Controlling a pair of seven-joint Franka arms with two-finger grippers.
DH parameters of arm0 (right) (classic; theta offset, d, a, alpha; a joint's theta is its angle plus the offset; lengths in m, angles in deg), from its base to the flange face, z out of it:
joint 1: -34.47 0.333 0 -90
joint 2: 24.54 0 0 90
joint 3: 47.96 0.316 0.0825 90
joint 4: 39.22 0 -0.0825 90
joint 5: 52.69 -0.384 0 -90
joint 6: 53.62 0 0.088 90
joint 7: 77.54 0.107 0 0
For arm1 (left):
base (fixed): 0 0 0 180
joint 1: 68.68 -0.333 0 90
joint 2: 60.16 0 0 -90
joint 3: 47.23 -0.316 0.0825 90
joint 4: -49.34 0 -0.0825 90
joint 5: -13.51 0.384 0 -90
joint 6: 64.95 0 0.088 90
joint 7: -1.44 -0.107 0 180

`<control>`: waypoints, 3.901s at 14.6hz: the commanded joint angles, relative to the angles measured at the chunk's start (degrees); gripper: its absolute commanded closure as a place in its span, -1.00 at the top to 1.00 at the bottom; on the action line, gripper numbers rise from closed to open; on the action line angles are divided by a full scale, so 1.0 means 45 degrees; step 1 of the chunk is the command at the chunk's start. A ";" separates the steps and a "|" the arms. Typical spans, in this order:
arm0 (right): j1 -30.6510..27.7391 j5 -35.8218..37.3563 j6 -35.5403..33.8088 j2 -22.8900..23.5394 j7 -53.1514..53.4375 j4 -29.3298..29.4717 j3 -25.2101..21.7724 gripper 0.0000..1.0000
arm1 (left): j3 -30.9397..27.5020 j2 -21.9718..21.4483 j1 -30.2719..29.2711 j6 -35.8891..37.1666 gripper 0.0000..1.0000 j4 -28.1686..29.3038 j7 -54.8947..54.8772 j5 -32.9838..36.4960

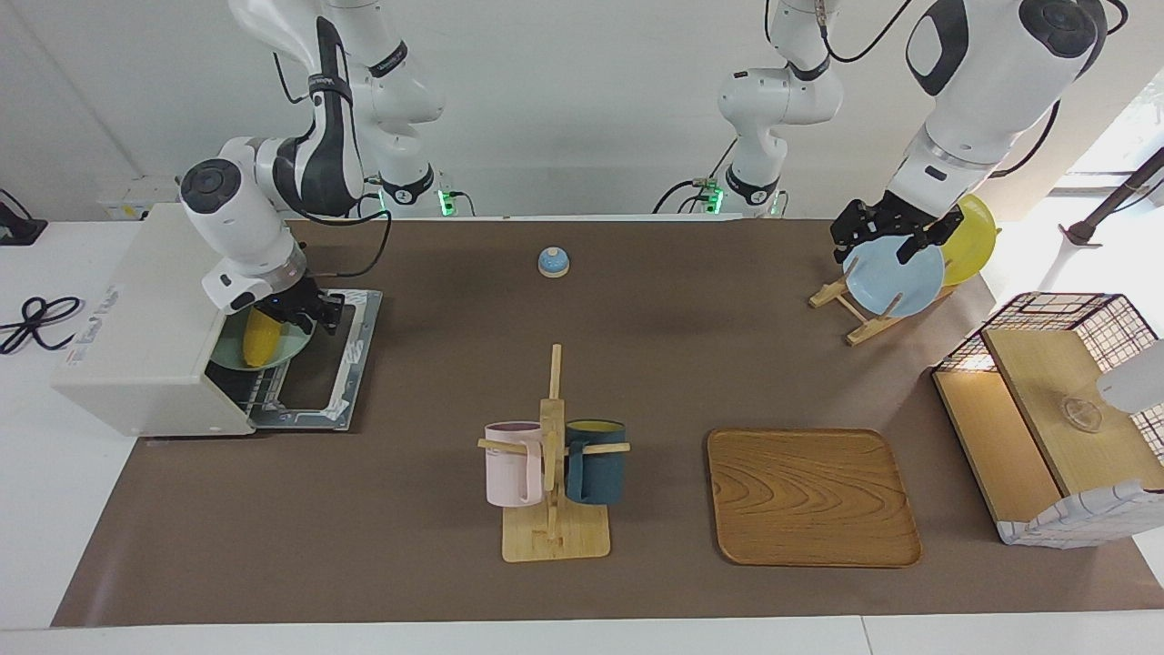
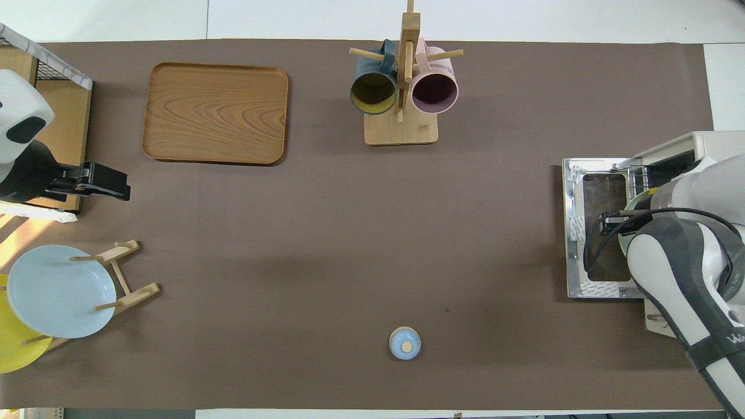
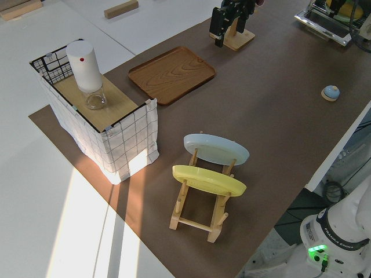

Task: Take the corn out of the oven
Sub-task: 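Pull the plate with corn out and set it on the table, then grasp the yellow corn with the left gripper while the right gripper withdraws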

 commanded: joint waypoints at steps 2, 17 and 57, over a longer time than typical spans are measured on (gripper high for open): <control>-0.0364 0.0181 0.0474 -0.0441 -0.0644 -0.0719 0.0099 -1.00 | 0.0087 -0.0143 -0.0090 -0.0098 1.00 0.0177 -0.0086 0.0259; 0.5452 0.1919 -0.3645 0.1783 0.4841 0.4100 0.0313 -1.00 | 0.0087 -0.0143 -0.0090 -0.0098 1.00 0.0177 -0.0086 0.0259; 0.1882 -0.0171 0.1821 0.1844 0.5548 0.0259 0.0470 -1.00 | 0.0145 0.1631 0.6702 -0.5698 1.00 0.2541 0.6998 -0.0932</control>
